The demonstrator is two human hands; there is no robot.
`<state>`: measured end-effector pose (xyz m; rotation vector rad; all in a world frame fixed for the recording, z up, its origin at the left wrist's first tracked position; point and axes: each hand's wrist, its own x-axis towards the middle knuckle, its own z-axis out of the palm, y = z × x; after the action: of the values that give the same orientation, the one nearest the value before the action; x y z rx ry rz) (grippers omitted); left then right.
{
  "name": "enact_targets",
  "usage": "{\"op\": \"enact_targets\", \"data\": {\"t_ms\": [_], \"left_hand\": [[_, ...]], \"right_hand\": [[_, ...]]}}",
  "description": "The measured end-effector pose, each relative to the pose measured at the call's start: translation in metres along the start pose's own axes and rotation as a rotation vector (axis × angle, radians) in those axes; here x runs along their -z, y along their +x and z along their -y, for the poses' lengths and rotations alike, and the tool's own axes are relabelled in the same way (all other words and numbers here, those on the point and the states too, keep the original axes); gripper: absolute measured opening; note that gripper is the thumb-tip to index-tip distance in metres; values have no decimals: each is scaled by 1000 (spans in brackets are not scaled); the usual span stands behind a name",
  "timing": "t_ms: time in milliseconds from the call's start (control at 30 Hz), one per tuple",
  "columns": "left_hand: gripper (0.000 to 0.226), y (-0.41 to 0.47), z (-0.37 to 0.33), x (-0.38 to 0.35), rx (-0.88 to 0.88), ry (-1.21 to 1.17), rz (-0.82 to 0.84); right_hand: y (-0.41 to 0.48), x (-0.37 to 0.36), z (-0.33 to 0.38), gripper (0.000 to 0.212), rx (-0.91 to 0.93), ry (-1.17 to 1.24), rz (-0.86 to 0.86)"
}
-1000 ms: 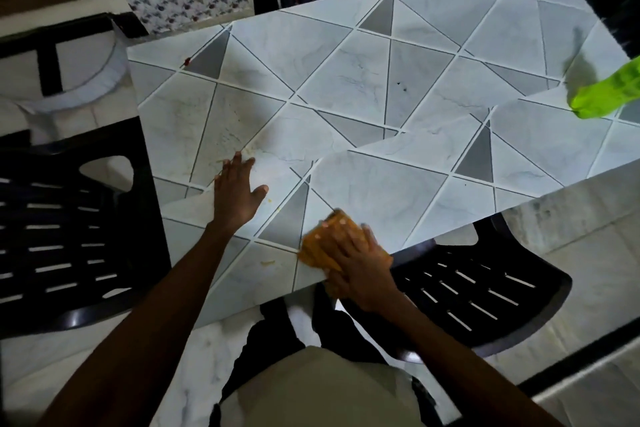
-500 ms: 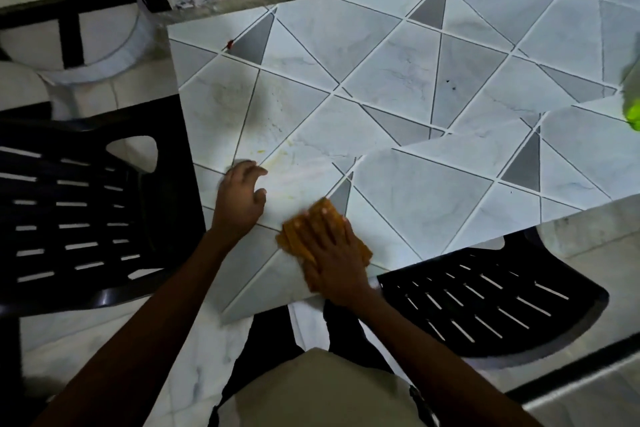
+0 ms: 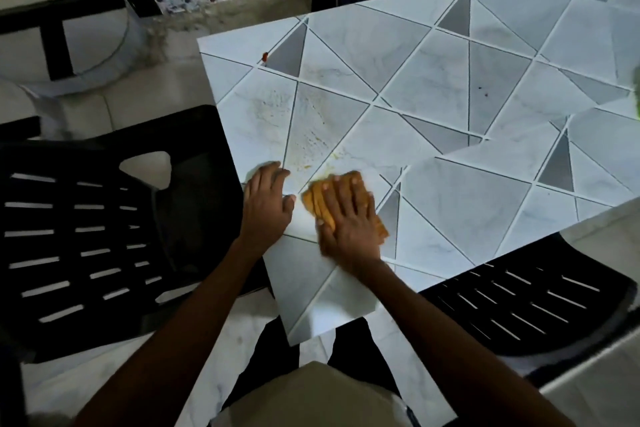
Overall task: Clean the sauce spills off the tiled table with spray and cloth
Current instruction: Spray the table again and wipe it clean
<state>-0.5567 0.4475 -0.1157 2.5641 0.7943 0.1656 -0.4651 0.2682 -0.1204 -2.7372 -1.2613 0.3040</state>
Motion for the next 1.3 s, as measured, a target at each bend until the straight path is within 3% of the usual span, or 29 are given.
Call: {"op": "enact_targets", "data": {"t_ms": [167,333,467,600,700,800,900,1033,1133,1300], "left_hand": [[57,27,19,8,-34,46,57],[65,31,26,4,-64,29,79],[59,40,28,6,-76,17,31],[54,57,38,17,-20,-74,-31],[78,75,42,26,55,-100,7],[99,92,41,33,89,-82,166],[107,94,41,32,109,-21,242],[106,92,37,30,119,22,232],[105,94,34,28,130,40,215],[116,106,35,39,143,95,240]], "right_hand": [[-62,5,-35,69,252,-16,73],[8,22,-74,73,-79,8,64],[123,25,-37,80,-324,31,8],[121,14,16,77,-17,-16,-5],[65,8,-2,73,233,7,-17],[39,13,-47,75,337,-32,26],[86,22,-65,77,310,-46,49],[212,27,-34,80,63,0,15],[296,35,-10,81,-4,-7,51],[275,29,-7,78,110,24,-32]]}}
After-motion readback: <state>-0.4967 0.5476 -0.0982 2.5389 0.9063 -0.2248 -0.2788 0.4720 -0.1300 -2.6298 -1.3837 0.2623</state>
